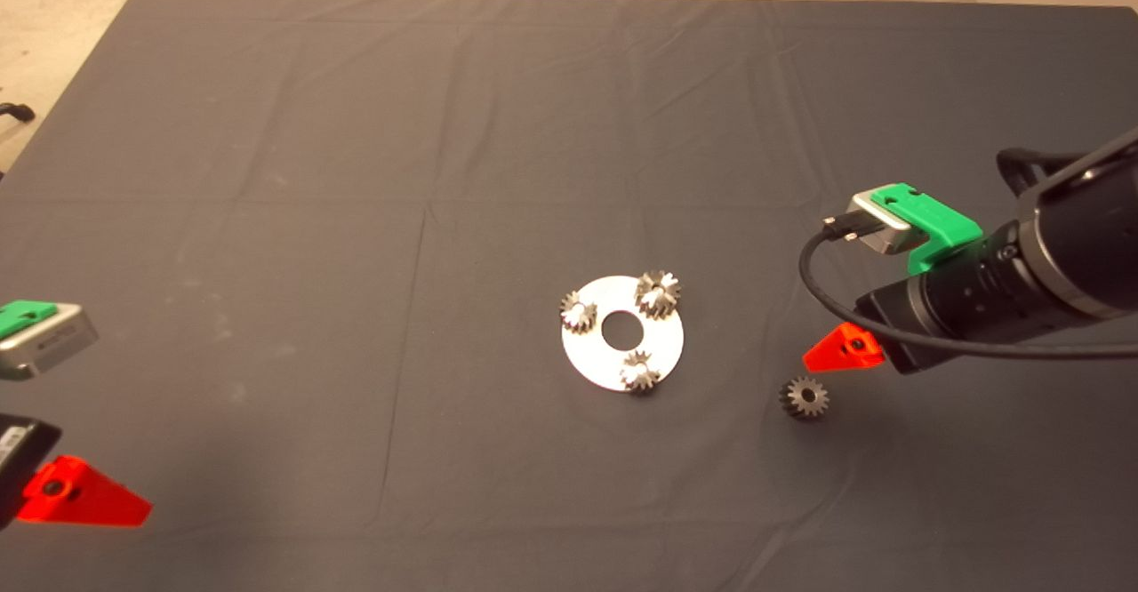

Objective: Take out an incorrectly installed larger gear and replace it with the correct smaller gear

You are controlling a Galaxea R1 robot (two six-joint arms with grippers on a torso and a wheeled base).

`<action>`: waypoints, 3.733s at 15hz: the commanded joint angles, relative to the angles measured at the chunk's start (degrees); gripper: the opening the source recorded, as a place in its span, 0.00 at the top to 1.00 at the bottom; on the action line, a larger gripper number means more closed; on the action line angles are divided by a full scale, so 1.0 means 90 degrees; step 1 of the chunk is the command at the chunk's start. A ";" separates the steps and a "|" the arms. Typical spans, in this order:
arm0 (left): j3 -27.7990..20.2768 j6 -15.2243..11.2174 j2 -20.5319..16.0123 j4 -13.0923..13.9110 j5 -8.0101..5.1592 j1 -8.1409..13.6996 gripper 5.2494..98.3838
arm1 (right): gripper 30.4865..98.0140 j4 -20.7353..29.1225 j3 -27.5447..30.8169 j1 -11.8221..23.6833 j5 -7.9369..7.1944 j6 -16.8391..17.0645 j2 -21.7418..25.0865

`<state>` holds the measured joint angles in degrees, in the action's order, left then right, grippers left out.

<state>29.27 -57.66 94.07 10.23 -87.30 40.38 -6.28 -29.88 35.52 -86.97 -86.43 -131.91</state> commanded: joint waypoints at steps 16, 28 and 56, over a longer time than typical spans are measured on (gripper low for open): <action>-0.0012 -0.0019 0.0237 0.0094 -0.0856 0.0065 0.00 | 0.01 0.0151 -0.2469 -0.0324 0.0005 0.0961 -0.1666; 0.0018 -0.0009 0.0256 0.0075 -0.0856 0.0065 0.00 | 0.01 -0.0240 -0.3289 -0.1046 0.0005 0.1322 -0.2438; 0.0134 0.0001 0.0471 0.0065 -0.0856 0.0065 0.00 | 0.01 -0.0903 -0.4813 -0.1320 -0.0005 0.2299 -0.3122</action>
<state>30.18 -57.66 98.18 10.22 -87.30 40.38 -12.67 -73.34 22.82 -87.02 -65.84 -160.51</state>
